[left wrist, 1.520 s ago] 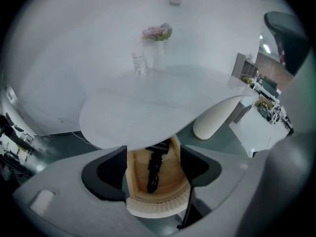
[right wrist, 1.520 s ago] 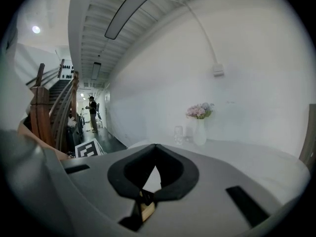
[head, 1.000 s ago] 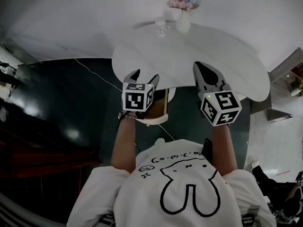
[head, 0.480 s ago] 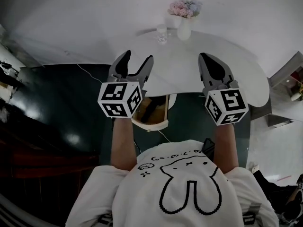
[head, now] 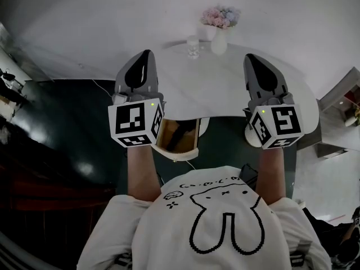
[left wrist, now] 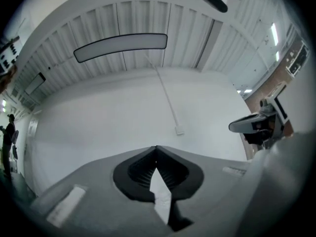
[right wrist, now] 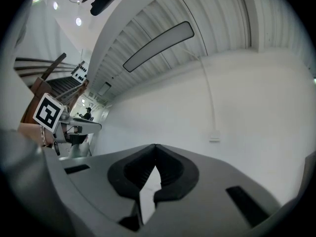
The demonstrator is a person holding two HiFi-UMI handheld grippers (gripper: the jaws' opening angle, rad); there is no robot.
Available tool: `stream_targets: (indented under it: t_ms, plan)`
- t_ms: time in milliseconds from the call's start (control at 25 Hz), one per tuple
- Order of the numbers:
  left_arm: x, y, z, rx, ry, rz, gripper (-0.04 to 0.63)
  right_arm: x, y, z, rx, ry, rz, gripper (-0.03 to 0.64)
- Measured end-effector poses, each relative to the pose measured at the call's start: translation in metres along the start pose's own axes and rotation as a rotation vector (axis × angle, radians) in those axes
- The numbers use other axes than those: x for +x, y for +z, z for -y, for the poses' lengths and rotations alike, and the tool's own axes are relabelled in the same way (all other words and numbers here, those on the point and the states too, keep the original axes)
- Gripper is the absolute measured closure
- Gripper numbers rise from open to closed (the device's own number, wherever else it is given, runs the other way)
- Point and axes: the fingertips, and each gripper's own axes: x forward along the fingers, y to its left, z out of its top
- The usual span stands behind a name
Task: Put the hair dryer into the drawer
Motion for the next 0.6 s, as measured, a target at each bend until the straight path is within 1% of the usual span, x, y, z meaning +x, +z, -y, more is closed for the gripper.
stream_targets:
  t_ms: [80,200,360,480,600]
  plan:
    - [-0.001,0.008,0.001,0.031,0.002,0.011,0.577,-0.002,0.005,0.003,-0.007,-0.012,0.014,0.615]
    - [-0.003,0.020,0.002,0.056,0.002,0.031,0.577,-0.005,0.010,0.006,-0.009,-0.021,0.030,0.615]
    - [-0.001,0.022,0.007,0.082,-0.022,0.027,0.577,-0.007,0.010,0.009,-0.006,-0.019,0.043,0.615]
    - [-0.001,0.017,0.006,0.083,-0.017,0.020,0.577,-0.008,0.007,0.006,-0.016,-0.012,0.038,0.615]
    - [-0.003,0.015,0.004,0.051,-0.027,0.019,0.577,-0.007,0.006,0.001,-0.029,0.001,0.030,0.617]
